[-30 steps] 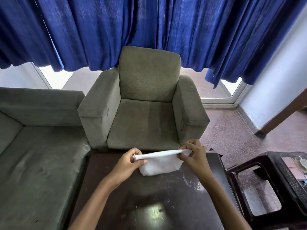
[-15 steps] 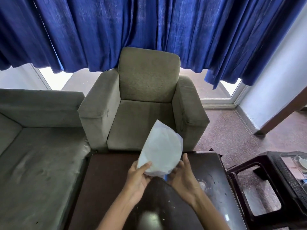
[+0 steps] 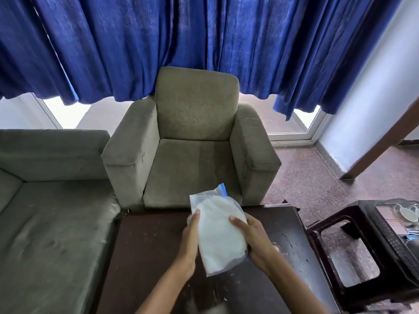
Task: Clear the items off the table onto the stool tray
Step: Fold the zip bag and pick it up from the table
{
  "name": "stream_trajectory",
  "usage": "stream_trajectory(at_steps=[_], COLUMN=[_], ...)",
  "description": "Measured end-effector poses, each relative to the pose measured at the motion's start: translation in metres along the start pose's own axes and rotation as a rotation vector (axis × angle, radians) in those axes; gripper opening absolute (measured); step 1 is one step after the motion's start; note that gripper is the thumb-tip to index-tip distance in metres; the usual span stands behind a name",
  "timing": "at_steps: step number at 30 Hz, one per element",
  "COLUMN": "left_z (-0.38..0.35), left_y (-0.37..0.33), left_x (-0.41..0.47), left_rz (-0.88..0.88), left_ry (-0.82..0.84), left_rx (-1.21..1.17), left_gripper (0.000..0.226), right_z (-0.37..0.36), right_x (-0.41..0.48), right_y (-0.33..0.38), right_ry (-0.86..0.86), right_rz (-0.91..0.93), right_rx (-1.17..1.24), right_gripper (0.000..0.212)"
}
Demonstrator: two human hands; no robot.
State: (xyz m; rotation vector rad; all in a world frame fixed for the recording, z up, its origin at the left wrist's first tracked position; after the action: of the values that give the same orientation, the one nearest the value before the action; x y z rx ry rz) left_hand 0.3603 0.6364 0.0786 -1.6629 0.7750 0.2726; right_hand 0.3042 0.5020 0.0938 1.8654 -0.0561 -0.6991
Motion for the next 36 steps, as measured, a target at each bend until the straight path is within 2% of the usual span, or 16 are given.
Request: stream_trajectory(at_steps=[2,4,8,13,19,27,30,36], left_z=[0.002,0.0,-0.007,-0.032,-0.084,-0.171,-0.213,-0.316], left_y=[-0.005,-0.008,-0.011,-0.012,0.014,0.08,0.124,0.18], left_x=[0.001,0.002,0.005,0.0,-0.015,-0.048,-0.065,-0.128], left_rz=[-0.042,-0.04,-0.049,-0.091,-0.046,0.005,0.043,0.083], left_ry=[-0.071,-0.071,-0.025,0.066,0.208,0.277,0.311,0.44], left_rx=[0.031,0.012,0.024,0.076,0.152,0.24,0.252,0.299], left_gripper=[0.042,0.041,0.043,0.023,0.028,0.051,0.069,0.047], right_z=[-0.003,-0.003,0.002,0.029,0.08,0.178,0.231,0.338], right_x=[-0.003,-0.006,-0.012,-0.027,-0.059,-0.122,-0.153,-0.216], right_y=[-0.001,-0.001,-0.002,-0.005,-0.012,-0.01,-0.015,-0.024], right_ry=[-0.012,-0.017,-0.035,-0.144,-0.327,-0.475,-0.502,-0.523], right_rz=[0.002,-0.006,-0.024,-0.021,0.022,0.078,0.098,0.135], right_rx=[0.036,0.107,0.185,0.203,0.26,0.398,0.451,0.584], right_gripper=[0.027,0.028,0.025,0.034,0.039,0.035,0.036,0.034])
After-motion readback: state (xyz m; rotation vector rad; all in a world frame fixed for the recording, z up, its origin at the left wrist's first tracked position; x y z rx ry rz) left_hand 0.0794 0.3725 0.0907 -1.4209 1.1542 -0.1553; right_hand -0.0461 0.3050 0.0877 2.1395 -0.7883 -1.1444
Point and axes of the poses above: each hand's wrist, its own x-axis towards the middle knuckle, its own z-axis out of the back of the hand, y = z × x, the point moved 10 cm from there along x, towards the middle knuckle
